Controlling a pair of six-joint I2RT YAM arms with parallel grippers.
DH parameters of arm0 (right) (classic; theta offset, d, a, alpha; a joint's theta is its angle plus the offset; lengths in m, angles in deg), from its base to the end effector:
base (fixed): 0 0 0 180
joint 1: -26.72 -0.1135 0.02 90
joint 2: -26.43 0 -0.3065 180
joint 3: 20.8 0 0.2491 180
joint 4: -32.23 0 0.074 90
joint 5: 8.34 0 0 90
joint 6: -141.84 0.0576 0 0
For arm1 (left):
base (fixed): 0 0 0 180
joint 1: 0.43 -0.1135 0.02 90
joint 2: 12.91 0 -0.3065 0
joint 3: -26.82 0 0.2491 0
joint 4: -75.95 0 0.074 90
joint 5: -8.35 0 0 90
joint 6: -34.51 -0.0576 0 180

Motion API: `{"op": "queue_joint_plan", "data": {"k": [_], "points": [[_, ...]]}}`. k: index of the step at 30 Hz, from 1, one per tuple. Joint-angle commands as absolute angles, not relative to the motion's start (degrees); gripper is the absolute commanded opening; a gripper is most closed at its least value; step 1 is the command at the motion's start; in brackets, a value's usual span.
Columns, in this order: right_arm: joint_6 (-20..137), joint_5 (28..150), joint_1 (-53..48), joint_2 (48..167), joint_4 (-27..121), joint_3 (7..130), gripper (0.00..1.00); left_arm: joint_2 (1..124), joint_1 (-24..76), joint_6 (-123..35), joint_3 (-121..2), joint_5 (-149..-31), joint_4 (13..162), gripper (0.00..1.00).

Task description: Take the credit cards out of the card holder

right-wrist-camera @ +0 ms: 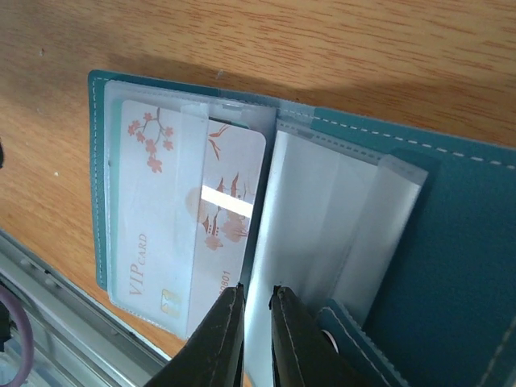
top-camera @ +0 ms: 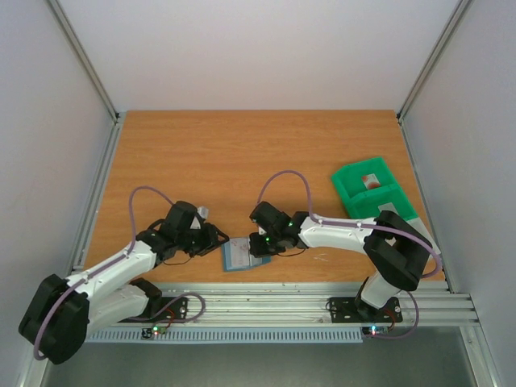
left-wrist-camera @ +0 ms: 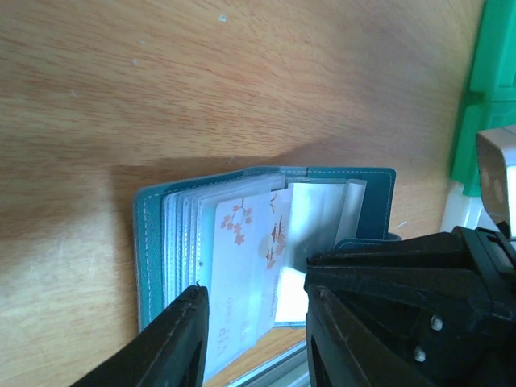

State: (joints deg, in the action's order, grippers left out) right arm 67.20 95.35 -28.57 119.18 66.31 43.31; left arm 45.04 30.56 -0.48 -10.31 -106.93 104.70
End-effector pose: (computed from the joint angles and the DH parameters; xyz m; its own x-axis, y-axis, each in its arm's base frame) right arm 0.1670 0.2650 0.1847 -0.7159 -0.5816 -0.3863 -0.6957 0.6410 0.3242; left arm 0.1347 -0.1096 0.1888 -0.9501 -0.2935 -0.1056 -0.1315 0.6838 -0.7177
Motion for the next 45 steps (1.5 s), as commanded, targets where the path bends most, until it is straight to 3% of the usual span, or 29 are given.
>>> {"op": "queue_joint_plan", "data": {"k": [1,9,13,33,45], "points": [[68.1,98.7,-27.1,119.9,61.7,41.4,0.12,48.4,30.9,-1.1,-10.6,-109.2,98.7,0.32],[67.8,100.4,-25.9,120.4,59.1,41.1,0.16,55.1,30.9,-0.9,-6.4,-109.5,88.7,0.17],[69.1,102.0,-25.0,121.9,57.0,40.8,0.16,56.5,31.0,-1.0,-5.9,-107.1,91.4,0.12],[70.4,107.2,-22.9,124.9,49.7,38.2,0.12,57.3,31.0,-2.1,-4.3,-103.2,93.8,0.11],[70.8,108.5,-20.5,121.5,47.0,34.3,0.01,56.9,31.0,-2.0,-4.2,-101.5,95.1,0.11]]}}
